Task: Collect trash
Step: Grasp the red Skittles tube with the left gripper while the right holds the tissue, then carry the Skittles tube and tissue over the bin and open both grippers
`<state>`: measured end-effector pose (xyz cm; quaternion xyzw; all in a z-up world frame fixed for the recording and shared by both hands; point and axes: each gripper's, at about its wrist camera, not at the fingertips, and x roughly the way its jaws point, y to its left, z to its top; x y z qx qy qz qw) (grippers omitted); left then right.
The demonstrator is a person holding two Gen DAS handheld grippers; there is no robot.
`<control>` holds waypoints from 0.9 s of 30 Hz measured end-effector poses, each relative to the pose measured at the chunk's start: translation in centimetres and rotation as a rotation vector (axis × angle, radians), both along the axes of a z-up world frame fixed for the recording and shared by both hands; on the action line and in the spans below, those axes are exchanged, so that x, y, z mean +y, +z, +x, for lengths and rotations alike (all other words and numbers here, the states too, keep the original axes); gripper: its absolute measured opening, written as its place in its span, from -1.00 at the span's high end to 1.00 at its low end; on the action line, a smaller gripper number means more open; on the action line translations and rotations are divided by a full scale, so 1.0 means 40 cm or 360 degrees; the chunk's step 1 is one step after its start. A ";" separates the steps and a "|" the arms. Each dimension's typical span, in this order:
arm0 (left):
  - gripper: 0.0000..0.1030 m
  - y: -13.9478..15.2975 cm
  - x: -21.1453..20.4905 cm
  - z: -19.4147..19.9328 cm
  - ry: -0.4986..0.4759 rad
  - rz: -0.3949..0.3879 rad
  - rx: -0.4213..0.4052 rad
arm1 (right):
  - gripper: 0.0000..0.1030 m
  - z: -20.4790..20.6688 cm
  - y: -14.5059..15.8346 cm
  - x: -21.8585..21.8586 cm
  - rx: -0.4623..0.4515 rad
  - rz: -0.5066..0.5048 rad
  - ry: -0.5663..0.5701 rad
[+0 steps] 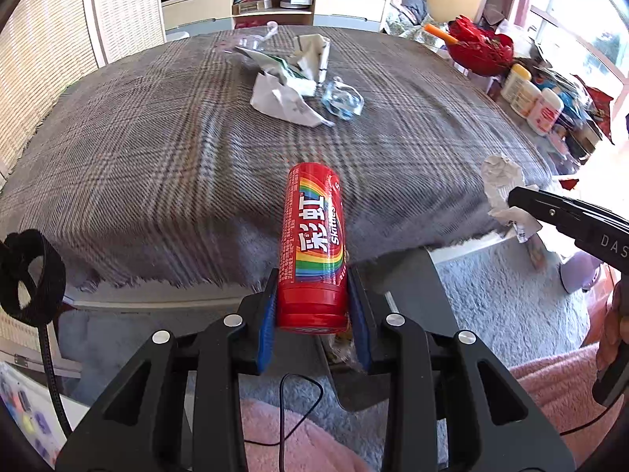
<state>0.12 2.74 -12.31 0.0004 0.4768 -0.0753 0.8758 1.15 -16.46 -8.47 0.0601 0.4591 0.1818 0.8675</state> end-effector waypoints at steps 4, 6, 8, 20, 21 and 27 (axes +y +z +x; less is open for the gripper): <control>0.40 -0.026 -0.023 -0.045 -0.0022 -0.0017 0.0018 | 0.73 -0.041 -0.038 -0.014 0.0040 0.0016 -0.0004; 0.40 -0.047 -0.032 -0.064 -0.0030 -0.0033 0.0038 | 0.73 -0.059 -0.065 -0.022 0.0073 0.0042 -0.0006; 0.40 -0.074 -0.043 -0.084 -0.0052 -0.0083 0.0064 | 0.73 -0.071 -0.095 -0.025 0.0107 0.0043 -0.0011; 0.40 -0.250 -0.090 -0.098 -0.0117 -0.0142 0.0248 | 0.73 -0.089 -0.280 -0.013 0.0318 0.0068 -0.0023; 0.40 -0.263 -0.093 -0.095 -0.0122 -0.0149 0.0266 | 0.73 -0.088 -0.289 -0.009 0.0328 0.0057 -0.0022; 0.40 -0.334 -0.100 -0.077 -0.0126 -0.0190 0.0364 | 0.73 -0.078 -0.329 0.011 0.0354 -0.0036 -0.0027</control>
